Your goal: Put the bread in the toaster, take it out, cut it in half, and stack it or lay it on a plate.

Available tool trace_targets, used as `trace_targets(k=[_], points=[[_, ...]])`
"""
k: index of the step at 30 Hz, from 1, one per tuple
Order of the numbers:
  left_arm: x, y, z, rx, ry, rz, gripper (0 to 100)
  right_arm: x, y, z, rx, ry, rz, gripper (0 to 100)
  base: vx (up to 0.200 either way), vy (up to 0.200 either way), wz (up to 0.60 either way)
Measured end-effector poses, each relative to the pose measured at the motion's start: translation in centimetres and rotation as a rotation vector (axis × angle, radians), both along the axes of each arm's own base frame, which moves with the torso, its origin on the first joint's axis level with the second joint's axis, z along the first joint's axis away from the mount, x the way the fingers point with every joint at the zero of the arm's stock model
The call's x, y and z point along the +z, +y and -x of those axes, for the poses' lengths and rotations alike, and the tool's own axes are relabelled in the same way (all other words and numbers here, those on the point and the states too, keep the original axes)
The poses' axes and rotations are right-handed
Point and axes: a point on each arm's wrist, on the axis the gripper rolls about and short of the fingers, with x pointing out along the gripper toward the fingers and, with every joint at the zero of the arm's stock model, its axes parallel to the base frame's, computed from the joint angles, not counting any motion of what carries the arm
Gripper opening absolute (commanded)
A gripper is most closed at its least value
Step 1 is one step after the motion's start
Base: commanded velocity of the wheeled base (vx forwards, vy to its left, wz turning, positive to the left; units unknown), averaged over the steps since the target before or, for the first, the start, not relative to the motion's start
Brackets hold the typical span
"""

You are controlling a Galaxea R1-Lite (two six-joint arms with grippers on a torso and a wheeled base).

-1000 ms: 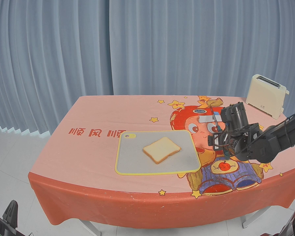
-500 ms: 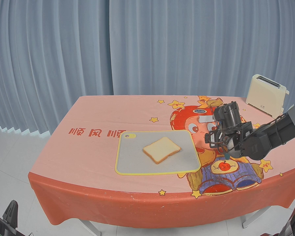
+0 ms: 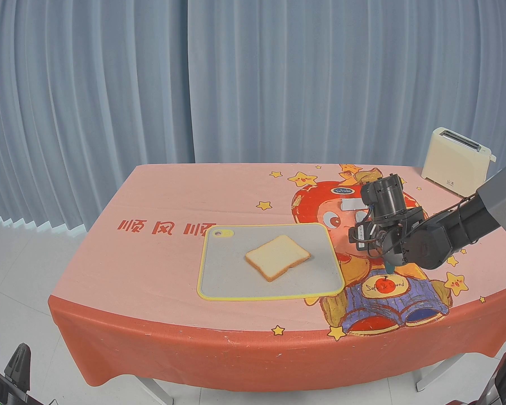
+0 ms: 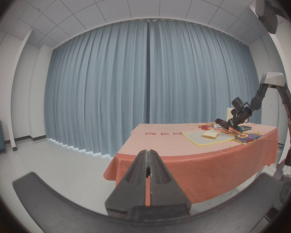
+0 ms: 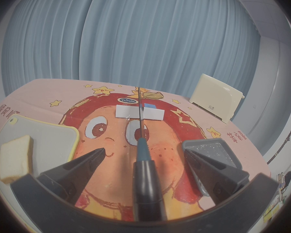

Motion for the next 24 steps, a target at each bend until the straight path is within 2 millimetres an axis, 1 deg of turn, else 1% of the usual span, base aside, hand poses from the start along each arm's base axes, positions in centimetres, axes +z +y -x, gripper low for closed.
trace_targets(k=[4, 5, 13, 24], points=[[0.00, 0.00, 0.00, 0.000, 0.000, 0.000, 0, -0.37, -0.10, -0.26, -0.006, 0.007, 0.004, 100, 0.000, 0.000, 0.00], [0.00, 0.00, 0.00, 0.000, 0.000, 0.000, 0, -0.44, -0.09, -0.28, -0.006, 0.008, 0.005, 0, 0.000, 0.000, 0.00], [0.00, 0.00, 0.00, 0.000, 0.000, 0.000, 0, -0.75, -0.20, -0.46, -0.010, 0.013, 0.005, 0, 0.000, 0.000, 0.00], [0.00, 0.00, 0.00, 0.000, 0.000, 0.000, 0, -0.37, -0.22, -0.39, -0.010, 0.002, 0.000, 0, 0.000, 0.000, 0.00]])
